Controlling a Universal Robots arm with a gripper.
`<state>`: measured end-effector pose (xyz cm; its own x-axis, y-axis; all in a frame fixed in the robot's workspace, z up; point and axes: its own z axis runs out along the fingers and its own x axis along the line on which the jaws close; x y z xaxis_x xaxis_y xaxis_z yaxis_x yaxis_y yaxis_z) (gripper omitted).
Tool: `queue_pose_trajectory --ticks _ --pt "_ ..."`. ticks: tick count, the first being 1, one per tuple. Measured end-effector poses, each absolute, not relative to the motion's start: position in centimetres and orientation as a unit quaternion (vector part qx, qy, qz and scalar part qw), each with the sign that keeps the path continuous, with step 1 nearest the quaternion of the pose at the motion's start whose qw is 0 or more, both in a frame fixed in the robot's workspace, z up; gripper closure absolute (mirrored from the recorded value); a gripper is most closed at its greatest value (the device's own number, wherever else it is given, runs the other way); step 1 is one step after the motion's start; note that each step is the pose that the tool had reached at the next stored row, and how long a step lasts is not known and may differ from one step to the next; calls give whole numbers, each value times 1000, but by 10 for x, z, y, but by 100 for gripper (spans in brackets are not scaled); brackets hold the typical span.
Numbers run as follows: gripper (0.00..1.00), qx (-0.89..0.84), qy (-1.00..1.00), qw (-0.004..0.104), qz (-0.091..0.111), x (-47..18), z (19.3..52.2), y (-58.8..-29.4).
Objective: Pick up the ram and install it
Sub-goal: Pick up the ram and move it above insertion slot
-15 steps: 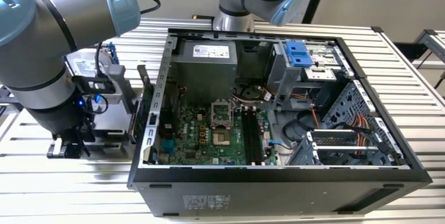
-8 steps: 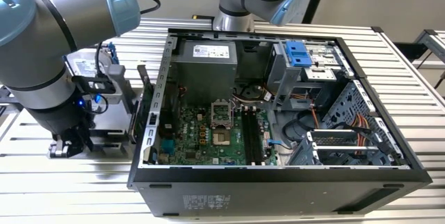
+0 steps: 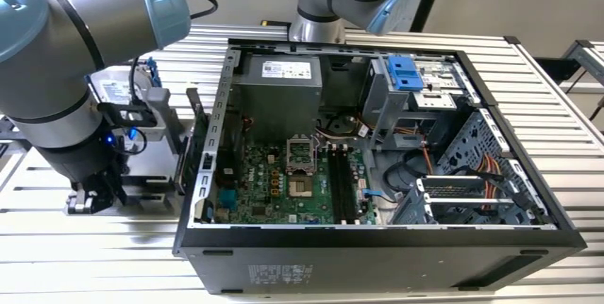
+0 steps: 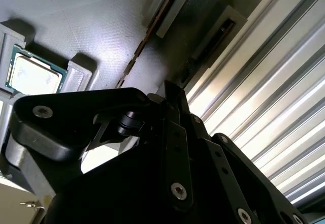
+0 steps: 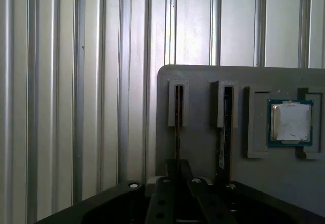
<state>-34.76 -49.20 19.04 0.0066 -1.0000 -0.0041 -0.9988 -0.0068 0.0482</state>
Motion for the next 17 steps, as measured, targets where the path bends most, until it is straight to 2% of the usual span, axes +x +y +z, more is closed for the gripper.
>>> queue_pose_trajectory --ticks 17 --pt "100 709 -705 16 -18 -348 204 -492"
